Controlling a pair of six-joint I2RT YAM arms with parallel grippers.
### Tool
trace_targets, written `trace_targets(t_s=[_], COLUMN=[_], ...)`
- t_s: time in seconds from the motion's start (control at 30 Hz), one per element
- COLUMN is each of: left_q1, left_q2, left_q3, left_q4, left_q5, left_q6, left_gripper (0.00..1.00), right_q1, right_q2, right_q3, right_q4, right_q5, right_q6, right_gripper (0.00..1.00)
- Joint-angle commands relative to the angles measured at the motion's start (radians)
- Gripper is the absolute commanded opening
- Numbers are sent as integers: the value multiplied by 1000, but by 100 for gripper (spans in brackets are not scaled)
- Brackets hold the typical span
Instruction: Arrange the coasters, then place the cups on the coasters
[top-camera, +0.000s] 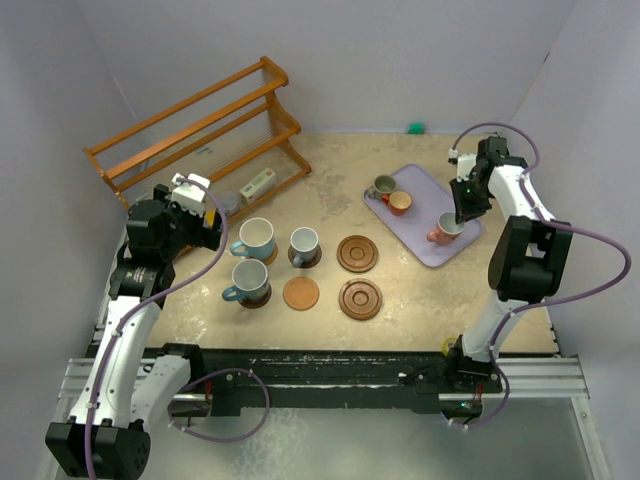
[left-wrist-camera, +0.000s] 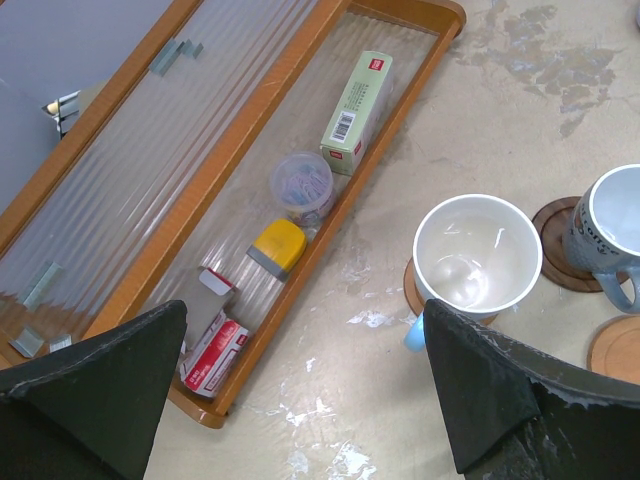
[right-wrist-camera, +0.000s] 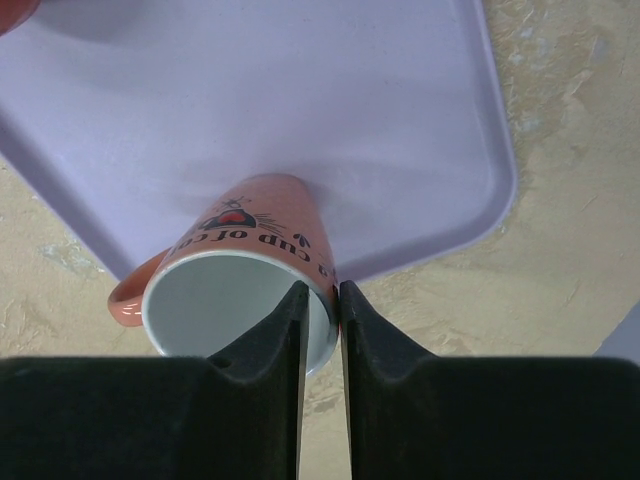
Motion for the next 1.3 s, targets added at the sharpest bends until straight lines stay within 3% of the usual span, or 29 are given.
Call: trace_targets(t_s=[0.0,0.43,0.8,1.27], left_q1=[8,9,9,9], left_q2=[-8,-17,-21,54], left_q3=[6,10,15,36], left_q4=[33,36,37,74], left_q5=[22,30,20,-65], left_q6=[5,2,1,53], left_gripper=[99,99,99,99], right_q1=[-1,0,37,305], right_q2=[4,-63,-204,-404], right_q3=[2,-7,-29,-98], right_q4=[-25,-29,-57,-7], right_q5=[-22,-27,-67,-46], right_q6=[-11,-5,48,215], right_gripper=[19,1,0,0])
